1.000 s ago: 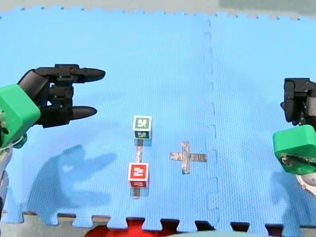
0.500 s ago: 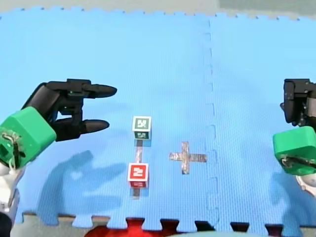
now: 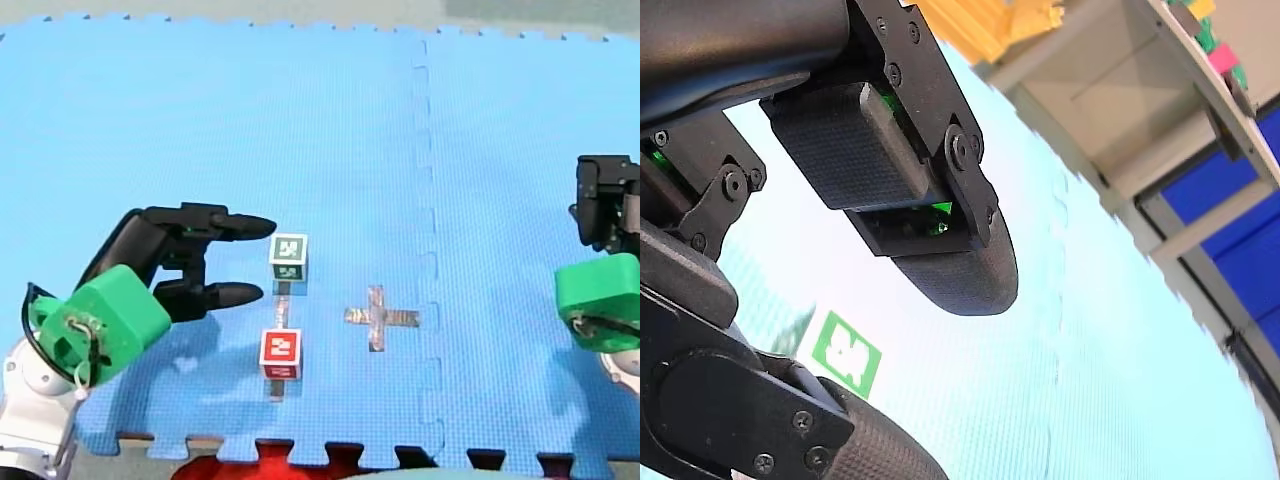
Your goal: Stack cube left
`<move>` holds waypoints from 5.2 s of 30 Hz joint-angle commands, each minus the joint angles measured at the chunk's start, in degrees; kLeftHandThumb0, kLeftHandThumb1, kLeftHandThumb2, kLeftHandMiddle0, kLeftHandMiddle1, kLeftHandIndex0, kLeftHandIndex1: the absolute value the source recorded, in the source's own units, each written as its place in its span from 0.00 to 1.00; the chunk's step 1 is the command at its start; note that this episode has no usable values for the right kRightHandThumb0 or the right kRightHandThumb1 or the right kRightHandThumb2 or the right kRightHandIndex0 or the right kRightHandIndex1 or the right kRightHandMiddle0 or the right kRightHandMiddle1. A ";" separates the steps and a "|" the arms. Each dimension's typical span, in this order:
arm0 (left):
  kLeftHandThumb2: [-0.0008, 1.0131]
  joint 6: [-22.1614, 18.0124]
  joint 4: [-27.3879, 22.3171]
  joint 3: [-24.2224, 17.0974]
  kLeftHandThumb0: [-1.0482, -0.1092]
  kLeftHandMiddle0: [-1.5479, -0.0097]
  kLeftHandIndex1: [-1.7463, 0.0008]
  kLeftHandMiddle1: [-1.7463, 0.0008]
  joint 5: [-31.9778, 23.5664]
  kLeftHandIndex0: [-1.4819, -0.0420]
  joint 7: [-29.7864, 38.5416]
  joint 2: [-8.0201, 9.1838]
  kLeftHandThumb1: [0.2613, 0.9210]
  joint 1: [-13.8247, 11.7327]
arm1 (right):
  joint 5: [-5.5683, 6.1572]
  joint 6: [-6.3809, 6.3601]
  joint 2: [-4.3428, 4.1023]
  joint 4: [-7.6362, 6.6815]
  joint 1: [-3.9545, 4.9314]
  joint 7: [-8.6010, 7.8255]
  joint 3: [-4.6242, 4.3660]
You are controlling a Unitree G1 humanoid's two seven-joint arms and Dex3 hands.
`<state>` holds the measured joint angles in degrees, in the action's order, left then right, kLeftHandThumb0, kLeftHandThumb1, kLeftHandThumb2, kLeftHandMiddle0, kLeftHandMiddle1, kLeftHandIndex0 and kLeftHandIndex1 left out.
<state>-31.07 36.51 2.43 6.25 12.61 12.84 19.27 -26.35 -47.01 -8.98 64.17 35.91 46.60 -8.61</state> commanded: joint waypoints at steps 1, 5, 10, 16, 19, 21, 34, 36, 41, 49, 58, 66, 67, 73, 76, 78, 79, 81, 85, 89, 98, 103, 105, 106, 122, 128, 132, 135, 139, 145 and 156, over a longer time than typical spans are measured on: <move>0.01 0.31 -0.33 0.30 0.45 0.44 0.99 0.00 0.15 0.35 0.26 0.42 0.62 -0.52 | 0.17 -0.04 -0.35 -0.31 -0.18 0.03 0.17; 0.01 0.30 -0.17 0.59 0.46 0.44 0.99 0.00 -0.04 0.34 0.86 0.54 0.63 -0.60 | 0.16 0.00 -0.39 -0.66 -0.21 0.02 0.23; 0.01 0.38 0.15 1.46 0.46 0.44 1.00 0.00 0.08 0.35 2.90 1.18 0.64 -0.32 | 0.36 -0.17 -0.55 -1.37 -0.45 -0.40 0.49; 0.01 3.46 -1.18 3.69 0.38 0.45 1.00 0.00 0.48 0.38 9.23 3.92 0.64 0.19 | 0.57 -0.05 -0.61 -2.49 -0.95 -1.08 0.82; 0.00 5.98 -2.00 4.17 0.34 0.45 1.00 0.00 -0.33 0.42 13.79 5.79 0.65 1.11 | 0.52 0.13 -0.55 -2.86 -1.15 -1.22 0.90; 0.01 6.81 -2.35 4.58 0.31 0.45 1.00 0.00 -0.42 0.44 16.26 6.95 0.66 1.65 | 0.47 0.28 -0.49 -3.13 -1.28 -1.28 0.93; 0.00 10.09 -3.49 6.47 0.17 0.46 0.98 0.00 2.18 0.58 16.39 7.50 0.69 2.26 | 0.43 1.06 -0.14 -3.96 -1.49 -1.37 1.12; 0.00 10.83 -4.30 6.75 0.16 0.46 0.98 0.00 2.91 0.57 15.01 7.16 0.69 1.81 | 0.46 1.16 -0.13 -4.07 -1.52 -1.41 1.16; 0.00 10.51 -4.66 7.51 0.14 0.46 0.99 0.00 5.11 0.60 12.26 7.16 0.68 1.46 | 0.42 1.23 -0.13 -4.38 -1.69 -1.37 1.21; 0.01 7.29 -2.15 8.86 0.06 0.50 1.00 0.00 7.85 0.65 9.22 7.36 0.71 2.01 | 0.42 1.55 -0.13 -4.64 -1.71 -1.47 1.25; 0.00 3.87 -0.69 11.27 0.08 0.51 0.99 0.19 12.93 0.56 1.66 5.77 0.69 2.00 | 0.64 1.87 0.01 -5.05 -1.49 -1.91 1.46; 0.00 2.93 -1.80 14.43 0.12 0.59 0.99 0.00 18.02 0.54 -1.14 6.77 0.68 1.10 | 0.63 2.29 0.11 -6.05 -1.52 -2.16 1.74; 0.00 2.53 -2.40 14.84 0.12 0.58 0.99 0.00 18.73 0.54 -1.08 7.29 0.68 0.99 | 0.63 2.35 0.14 -6.18 -1.56 -2.17 1.77; 0.01 3.12 -6.20 15.87 0.10 0.56 0.99 0.00 20.36 0.52 -0.87 8.38 0.73 0.05 | 0.47 3.08 0.30 -7.16 -1.83 -2.13 1.83; 0.01 4.08 -8.77 16.11 0.09 0.53 0.95 0.00 21.46 0.44 -2.44 8.10 0.76 -1.29 | 0.51 3.31 0.33 -7.53 -1.94 -2.19 1.87; 0.01 4.47 -9.93 16.21 0.12 0.52 0.94 0.00 21.88 0.40 -2.97 8.12 0.75 -1.77 | 0.56 3.45 0.34 -7.86 -2.06 -2.29 1.92; 0.01 4.71 -10.50 16.24 0.13 0.51 0.93 0.00 21.94 0.40 -2.95 8.19 0.75 -1.93 | 0.60 3.52 0.34 -8.07 -2.14 -2.37 1.96; 0.00 5.17 -11.42 16.38 0.13 0.51 0.93 0.00 22.10 0.39 -2.62 8.45 0.74 -2.10 | 0.73 3.58 0.32 -8.26 -2.24 -2.53 2.06; 0.00 6.51 -12.92 17.15 0.17 0.49 0.94 0.00 23.22 0.41 -1.24 9.47 0.73 -1.89 | 0.94 3.55 0.30 -8.16 -2.18 -2.76 2.27; 0.00 9.21 -16.31 17.59 0.18 0.48 0.94 0.00 24.74 0.40 -0.10 10.17 0.73 -2.17 | 1.02 3.54 0.28 -7.99 -2.04 -2.83 2.39; 0.00 15.55 -22.66 17.87 0.25 0.47 0.95 0.00 27.08 0.38 0.35 10.16 0.72 -3.99 | 0.69 3.19 0.41 -7.85 -2.30 -2.25 2.18; 0.00 14.84 -22.40 18.21 0.25 0.49 0.99 0.00 29.02 0.45 -2.53 10.61 0.72 -4.13 | 0.56 2.86 0.49 -7.97 -2.54 -2.04 2.08; 0.01 13.49 -21.50 18.42 0.21 0.51 1.00 0.00 29.65 0.55 -3.88 11.00 0.75 -3.99 | 0.50 2.66 0.52 -7.84 -2.61 -1.96 2.07; 0.01 13.02 -21.03 18.50 0.20 0.51 1.00 0.00 29.69 0.58 -4.20 11.10 0.76 -3.90 | 0.45 2.55 0.53 -7.72 -2.64 -1.88 2.05; 0.01 12.17 -19.59 18.85 0.16 0.53 1.00 0.00 29.16 0.69 -4.84 10.91 0.79 -3.41 | 0.02 1.49 0.15 -6.80 -2.59 -1.54 1.86; 0.01 11.57 -17.74 19.17 0.15 0.51 1.00 0.00 29.17 0.77 -4.79 11.06 0.80 -2.51 | -0.08 1.13 -0.02 -6.62 -2.57 -1.43 1.81; 0.01 15.72 -18.93 19.78 0.14 0.51 0.96 0.00 32.02 0.67 -4.36 11.03 0.81 -1.96 | 0.15 0.79 -0.22 -6.78 -2.55 -1.71 1.93; 0.01 14.82 -17.34 19.89 0.15 0.51 0.92 0.00 32.45 0.57 -6.01 11.18 0.82 -1.21 | 0.32 0.63 -0.34 -7.01 -2.65 -1.99 2.04; 0.01 12.54 -15.31 19.84 0.15 0.51 0.90 0.00 32.14 0.51 -8.27 11.23 0.83 -0.87 | 0.45 0.37 -0.51 -7.38 -2.90 -2.32 2.22; 0.01 11.07 -10.60 20.23 0.16 0.49 0.87 0.00 32.57 0.45 -10.89 10.68 0.84 0.73 | 0.47 0.41 -0.57 -8.32 -3.28 -2.66 2.43; 0.00 10.64 -5.54 20.93 0.19 0.48 0.87 0.00 32.18 0.47 -13.11 9.51 0.84 3.07 | 0.28 1.07 -0.67 -9.64 -3.56 -2.96 2.69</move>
<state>-20.37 30.45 23.33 38.68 -0.23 22.33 21.91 -26.23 -46.18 -9.32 54.92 32.41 43.62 -6.09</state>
